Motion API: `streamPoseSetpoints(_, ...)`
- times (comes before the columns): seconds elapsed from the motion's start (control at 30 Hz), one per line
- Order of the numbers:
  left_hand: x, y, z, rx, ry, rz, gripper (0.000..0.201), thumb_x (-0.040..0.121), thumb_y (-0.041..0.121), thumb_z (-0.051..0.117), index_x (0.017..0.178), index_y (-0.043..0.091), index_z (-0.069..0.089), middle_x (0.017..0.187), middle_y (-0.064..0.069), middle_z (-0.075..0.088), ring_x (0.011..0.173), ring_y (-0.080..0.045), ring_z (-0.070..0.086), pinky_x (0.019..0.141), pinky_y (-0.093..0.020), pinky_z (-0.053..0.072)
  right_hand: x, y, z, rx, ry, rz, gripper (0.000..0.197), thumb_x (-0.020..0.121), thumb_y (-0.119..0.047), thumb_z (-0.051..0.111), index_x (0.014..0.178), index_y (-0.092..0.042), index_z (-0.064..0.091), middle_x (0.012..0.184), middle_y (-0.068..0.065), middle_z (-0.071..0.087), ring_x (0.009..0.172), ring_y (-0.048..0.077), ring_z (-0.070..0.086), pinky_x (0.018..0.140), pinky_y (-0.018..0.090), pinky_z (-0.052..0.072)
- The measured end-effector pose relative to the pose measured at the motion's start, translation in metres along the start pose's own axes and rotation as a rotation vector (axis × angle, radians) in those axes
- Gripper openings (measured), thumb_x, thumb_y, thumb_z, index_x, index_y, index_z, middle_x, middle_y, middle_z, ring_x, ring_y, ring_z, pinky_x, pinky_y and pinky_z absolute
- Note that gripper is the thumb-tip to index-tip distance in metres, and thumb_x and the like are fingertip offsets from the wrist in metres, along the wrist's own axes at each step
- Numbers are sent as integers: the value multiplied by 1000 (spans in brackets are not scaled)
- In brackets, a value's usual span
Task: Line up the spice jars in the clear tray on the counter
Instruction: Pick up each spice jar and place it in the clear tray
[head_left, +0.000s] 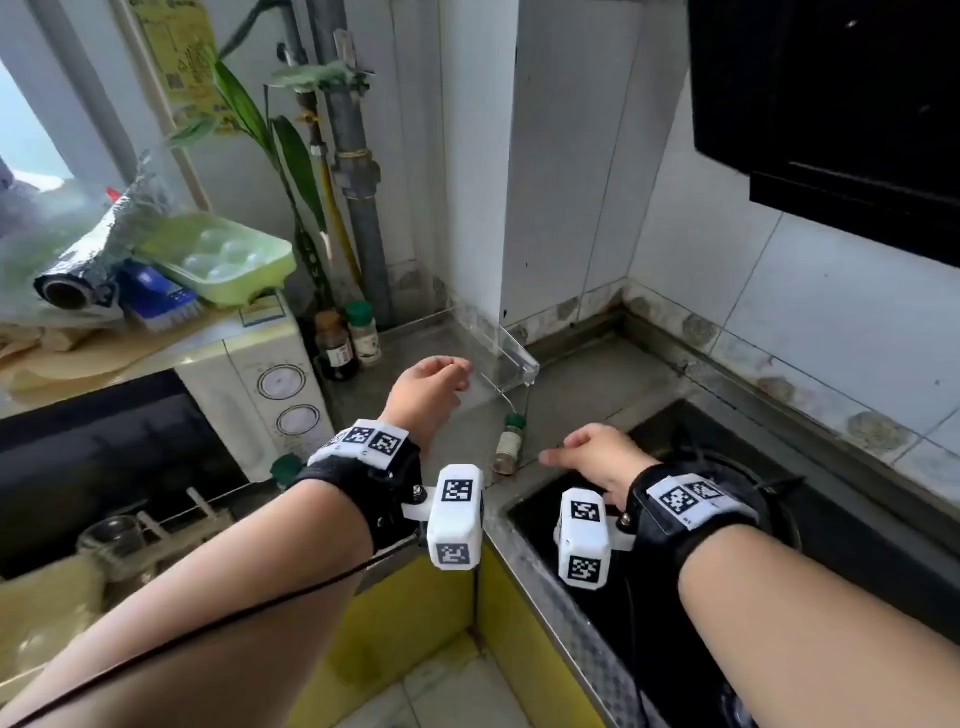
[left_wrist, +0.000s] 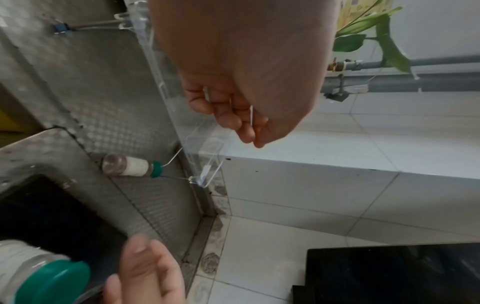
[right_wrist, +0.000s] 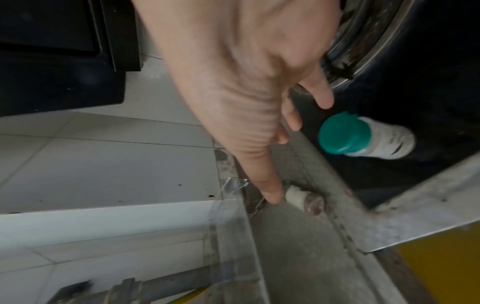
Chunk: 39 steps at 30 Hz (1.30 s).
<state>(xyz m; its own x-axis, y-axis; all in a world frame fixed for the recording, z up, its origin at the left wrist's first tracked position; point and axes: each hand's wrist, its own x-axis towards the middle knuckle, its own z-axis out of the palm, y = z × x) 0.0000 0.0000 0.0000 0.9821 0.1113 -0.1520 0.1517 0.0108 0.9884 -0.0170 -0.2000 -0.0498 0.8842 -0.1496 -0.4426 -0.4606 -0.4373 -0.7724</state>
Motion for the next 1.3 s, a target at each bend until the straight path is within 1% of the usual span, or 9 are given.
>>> streamPoseSetpoints(0.1,-3,-16,7,83,-10,-54,20,90,14,52,74,23,59,67,5,52,51,-8,39,36,-11,29,2,21,5,-119,-91,57,64,63,-19,88,118,-15,55,106,4,61,107,26,61,93,40,52)
streamPoseSetpoints(0.2,-9,-36,10,118,-48,-108,20,90,12,53,73,21,59,67,3,52,51,-7,40,35,-8,30,0,38,10,-213,-111,53,67,65,-9,85,124,-16,53,103,2,57,99,22,61,76,30,51)
streamPoseSetpoints(0.3,-11,-49,10,148,-71,-155,18,90,13,55,75,20,60,68,3,54,52,-8,41,36,-8,31,3,48,11,-274,-75,20,57,70,-6,78,122,-14,57,103,3,55,91,20,54,63,24,45)
streamPoseSetpoints(0.4,-16,-58,12,185,-109,-201,13,90,13,53,85,18,64,70,4,56,54,-7,43,39,-9,33,4,50,10,-274,-8,-7,36,77,-8,70,112,-13,62,99,5,59,89,22,56,71,35,54)
streamPoseSetpoints(0.63,-18,-82,14,413,-199,-229,16,84,14,65,98,19,70,84,4,64,71,-8,54,68,-20,44,16,47,5,37,-80,-7,26,76,-21,71,101,-19,64,99,4,67,90,20,65,62,31,51)
streamPoseSetpoints(0.8,-17,-83,11,527,-327,-226,46,77,20,74,120,28,63,116,5,64,110,-15,62,102,-29,45,15,16,5,214,-203,-88,27,87,-26,66,113,-19,63,98,1,66,80,12,61,65,30,51)
streamPoseSetpoints(0.97,-9,-71,1,501,-362,-190,39,74,26,77,110,30,64,110,2,72,91,-13,64,89,-32,50,21,-22,17,321,-215,-183,10,86,-20,68,95,-23,63,85,-1,63,70,10,58,55,25,49)
streamPoseSetpoints(1.1,6,-56,-16,472,-296,-136,26,73,28,78,92,33,62,102,-3,73,82,-15,63,89,-40,54,31,-50,35,342,-237,-258,20,79,-21,76,96,-22,64,95,3,68,84,17,62,71,31,50)
streamPoseSetpoints(1.3,44,-35,-49,375,-220,-111,35,76,17,77,108,17,62,91,-3,67,76,-14,57,70,-27,47,46,-91,74,250,-313,-327,26,83,-15,71,103,-26,60,94,-5,67,84,14,60,65,27,44)
